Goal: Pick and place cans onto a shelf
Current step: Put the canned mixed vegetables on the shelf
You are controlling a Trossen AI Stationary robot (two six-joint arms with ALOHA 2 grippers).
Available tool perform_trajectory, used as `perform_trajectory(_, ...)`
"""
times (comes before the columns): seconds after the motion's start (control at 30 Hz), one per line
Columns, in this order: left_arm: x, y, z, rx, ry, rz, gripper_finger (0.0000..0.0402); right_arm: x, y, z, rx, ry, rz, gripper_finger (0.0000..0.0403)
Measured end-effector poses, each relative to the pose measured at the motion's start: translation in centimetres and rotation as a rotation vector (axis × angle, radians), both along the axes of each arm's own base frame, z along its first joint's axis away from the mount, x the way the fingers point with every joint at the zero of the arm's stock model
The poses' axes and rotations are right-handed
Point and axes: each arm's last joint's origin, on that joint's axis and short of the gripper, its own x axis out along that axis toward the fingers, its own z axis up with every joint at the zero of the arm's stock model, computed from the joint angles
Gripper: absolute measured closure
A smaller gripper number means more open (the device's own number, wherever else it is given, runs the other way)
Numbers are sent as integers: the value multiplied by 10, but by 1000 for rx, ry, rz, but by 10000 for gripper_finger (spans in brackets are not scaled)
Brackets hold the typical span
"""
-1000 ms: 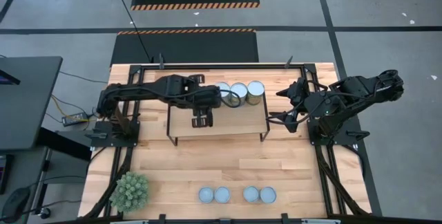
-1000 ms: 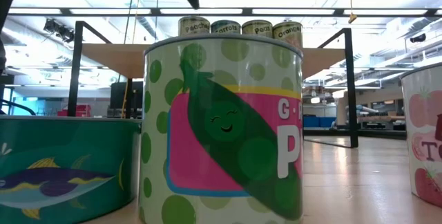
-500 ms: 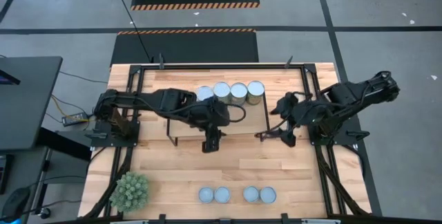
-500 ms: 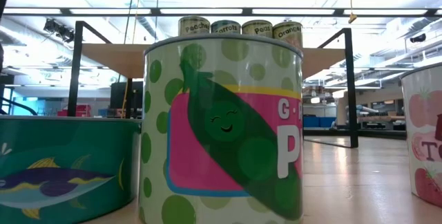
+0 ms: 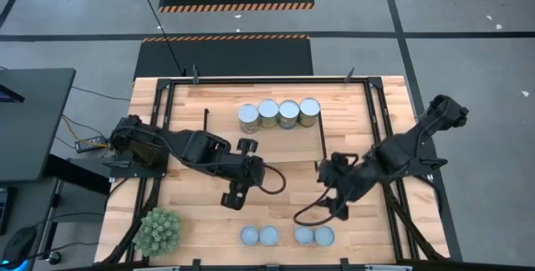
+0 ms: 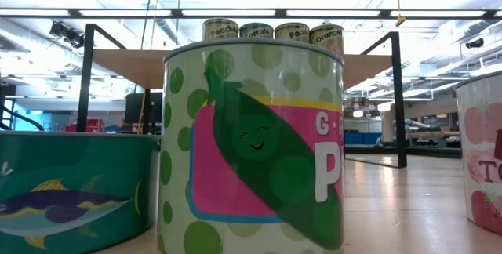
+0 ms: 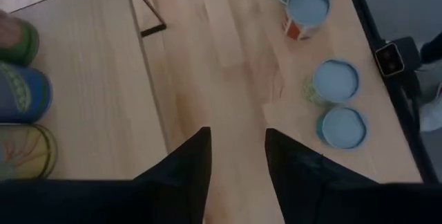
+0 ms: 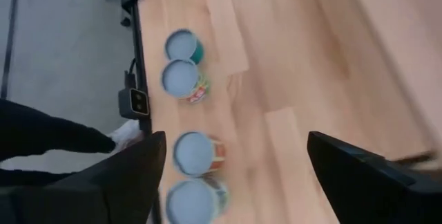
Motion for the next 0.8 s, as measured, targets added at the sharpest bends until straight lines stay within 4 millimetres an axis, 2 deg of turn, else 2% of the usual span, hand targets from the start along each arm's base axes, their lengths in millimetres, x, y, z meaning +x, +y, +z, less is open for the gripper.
perform_trajectory(0.1, -3, -3, 0, 17, 7, -30, 269, 9, 13, -4, 38, 41, -31, 56)
perform_trajectory(0.33, -9, -17, -1, 51, 16, -131, 278, 28, 38, 4, 28, 117, -55, 85)
perform_trajectory(0.53, -13, -19, -2, 65, 49, -146, 279, 38, 58, 5, 14, 181, -52, 95)
perform_trajectory(0.8, -23, -32, -4, 81, 84, -190, 279, 37, 81, -24, -64, 332, 14, 95)
